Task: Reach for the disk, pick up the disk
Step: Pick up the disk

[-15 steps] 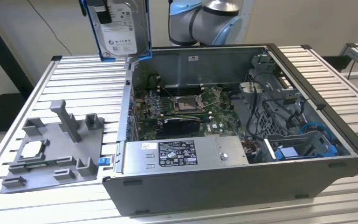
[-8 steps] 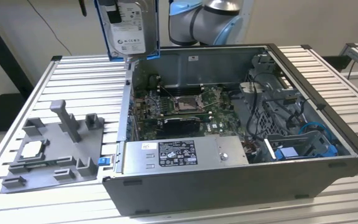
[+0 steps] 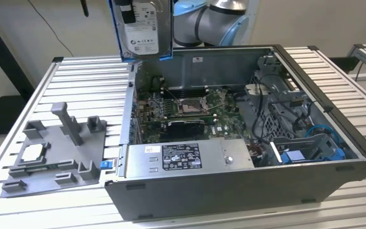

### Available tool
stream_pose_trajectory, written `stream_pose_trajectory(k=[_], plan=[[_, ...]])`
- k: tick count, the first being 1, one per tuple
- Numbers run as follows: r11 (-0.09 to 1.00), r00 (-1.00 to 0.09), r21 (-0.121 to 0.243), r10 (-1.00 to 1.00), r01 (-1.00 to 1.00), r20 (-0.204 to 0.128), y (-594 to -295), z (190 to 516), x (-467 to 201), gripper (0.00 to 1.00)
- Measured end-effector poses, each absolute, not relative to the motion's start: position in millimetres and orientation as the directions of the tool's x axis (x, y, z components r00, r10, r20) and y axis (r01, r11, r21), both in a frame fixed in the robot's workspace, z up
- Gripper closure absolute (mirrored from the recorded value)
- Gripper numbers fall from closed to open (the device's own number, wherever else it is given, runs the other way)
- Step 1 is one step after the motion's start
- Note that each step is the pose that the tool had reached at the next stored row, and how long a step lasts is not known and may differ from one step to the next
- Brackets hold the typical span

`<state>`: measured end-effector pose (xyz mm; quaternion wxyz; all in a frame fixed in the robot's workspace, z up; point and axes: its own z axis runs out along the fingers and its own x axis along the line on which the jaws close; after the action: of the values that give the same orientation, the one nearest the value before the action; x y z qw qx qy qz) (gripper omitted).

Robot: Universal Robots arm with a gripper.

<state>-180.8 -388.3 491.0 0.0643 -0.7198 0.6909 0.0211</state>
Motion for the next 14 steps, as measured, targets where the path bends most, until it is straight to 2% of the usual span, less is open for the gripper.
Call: stream_pose_trajectory(k=[14], plan=[[-0.037, 0.044, -0.061, -0.992, -0.997, -0.119, -388, 491, -144, 1.0]])
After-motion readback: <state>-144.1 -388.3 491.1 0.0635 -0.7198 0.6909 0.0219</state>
